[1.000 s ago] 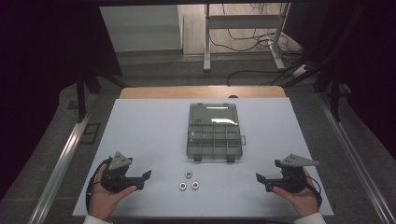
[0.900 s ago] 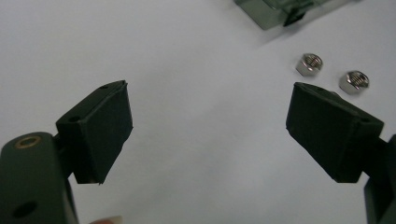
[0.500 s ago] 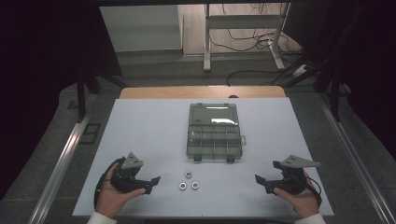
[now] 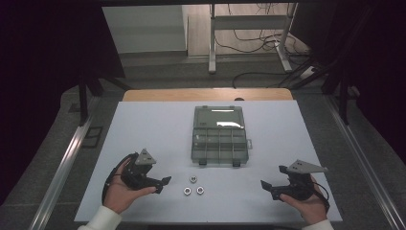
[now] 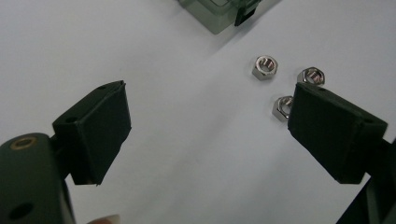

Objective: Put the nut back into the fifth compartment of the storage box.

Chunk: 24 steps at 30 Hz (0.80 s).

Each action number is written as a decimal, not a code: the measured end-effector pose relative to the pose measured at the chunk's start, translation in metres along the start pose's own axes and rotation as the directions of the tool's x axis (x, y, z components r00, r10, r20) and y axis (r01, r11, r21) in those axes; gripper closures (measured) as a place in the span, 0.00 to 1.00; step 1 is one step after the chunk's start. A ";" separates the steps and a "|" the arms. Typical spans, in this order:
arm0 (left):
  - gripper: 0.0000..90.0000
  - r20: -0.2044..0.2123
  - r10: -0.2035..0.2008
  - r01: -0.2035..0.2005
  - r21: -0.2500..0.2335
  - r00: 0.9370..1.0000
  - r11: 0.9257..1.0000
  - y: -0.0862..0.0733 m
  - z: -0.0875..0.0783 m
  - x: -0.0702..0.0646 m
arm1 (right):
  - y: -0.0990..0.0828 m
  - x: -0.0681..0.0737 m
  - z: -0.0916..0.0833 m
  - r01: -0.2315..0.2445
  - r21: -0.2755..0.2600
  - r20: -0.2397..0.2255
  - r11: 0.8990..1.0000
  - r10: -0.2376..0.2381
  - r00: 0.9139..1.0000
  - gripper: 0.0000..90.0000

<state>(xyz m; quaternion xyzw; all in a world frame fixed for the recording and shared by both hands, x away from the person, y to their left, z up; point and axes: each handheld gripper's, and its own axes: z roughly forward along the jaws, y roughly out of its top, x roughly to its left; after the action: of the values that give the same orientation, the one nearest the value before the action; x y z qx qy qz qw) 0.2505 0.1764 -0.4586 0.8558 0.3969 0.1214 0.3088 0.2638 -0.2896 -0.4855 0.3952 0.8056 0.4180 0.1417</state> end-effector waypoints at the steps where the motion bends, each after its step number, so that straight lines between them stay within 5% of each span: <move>1: 0.15 0.002 0.007 -0.007 0.003 1.000 1.000 0.002 0.001 0.000 | -0.001 0.000 0.000 -0.002 0.007 0.001 1.000 0.002 1.000 0.08; 17: 0.17 0.065 0.119 -0.123 0.066 0.991 0.990 0.036 0.026 -0.017 | -0.004 -0.001 -0.003 -0.002 0.005 -0.003 1.000 0.002 1.000 0.08; 24: 0.17 0.069 0.138 -0.144 0.086 0.988 0.986 0.047 0.031 -0.021 | -0.005 -0.001 -0.003 -0.004 0.004 -0.002 1.000 0.004 1.000 0.08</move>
<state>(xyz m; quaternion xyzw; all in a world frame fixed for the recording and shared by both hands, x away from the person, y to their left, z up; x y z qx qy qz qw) 0.2790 0.1235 -0.4530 0.8983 0.3305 0.0980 0.2726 0.2600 -0.2936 -0.4873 0.3967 0.8059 0.4169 0.1393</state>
